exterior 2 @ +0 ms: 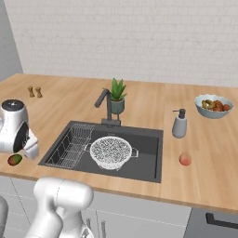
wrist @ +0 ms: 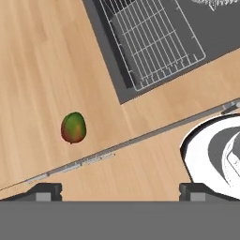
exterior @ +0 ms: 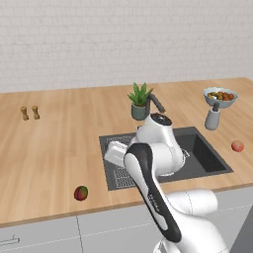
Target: Put the colander in the sink, put the mango, peach in the colander, and turn on the sink faucet and pour water over the colander.
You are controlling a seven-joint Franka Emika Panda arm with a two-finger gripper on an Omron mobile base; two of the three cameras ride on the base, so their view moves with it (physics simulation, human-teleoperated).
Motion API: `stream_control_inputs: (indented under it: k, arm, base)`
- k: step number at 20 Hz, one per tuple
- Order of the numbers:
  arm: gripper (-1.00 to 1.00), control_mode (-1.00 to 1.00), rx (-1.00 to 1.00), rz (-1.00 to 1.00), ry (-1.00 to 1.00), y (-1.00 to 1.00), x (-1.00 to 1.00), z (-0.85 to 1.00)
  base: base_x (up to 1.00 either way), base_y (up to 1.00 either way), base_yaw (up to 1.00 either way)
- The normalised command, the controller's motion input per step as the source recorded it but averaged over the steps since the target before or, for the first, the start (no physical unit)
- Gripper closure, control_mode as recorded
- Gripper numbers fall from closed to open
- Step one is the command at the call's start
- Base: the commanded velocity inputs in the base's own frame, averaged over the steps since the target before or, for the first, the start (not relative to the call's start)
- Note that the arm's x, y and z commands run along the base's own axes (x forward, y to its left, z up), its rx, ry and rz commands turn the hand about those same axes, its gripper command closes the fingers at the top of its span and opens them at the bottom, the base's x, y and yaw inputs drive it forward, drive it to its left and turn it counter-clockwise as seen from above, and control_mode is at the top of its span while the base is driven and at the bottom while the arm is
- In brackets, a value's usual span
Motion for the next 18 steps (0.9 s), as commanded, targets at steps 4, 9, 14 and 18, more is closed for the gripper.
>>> stream_control_inputs:
  k: [4, 9, 14, 18]
  arm:
    - [-1.0, -1.0, -0.07, 0.0, 0.15, 0.68, 0.01, -0.3]
    - [-1.0, -1.0, -0.07, 0.0, 0.1, 0.58, 0.11, -0.3]
    - [-1.0, -1.0, -0.09, 0.0, 0.11, 0.36, 0.32, -0.44]
    - [-1.0, -1.0, -0.08, 0.0, 0.11, 0.21, 0.45, -0.46]
  base:
    - [0.0, 0.0, 0.0]
    - [0.0, 0.0, 0.0]
    - [0.0, 0.0, 0.0]
    - [0.0, 0.0, 0.0]
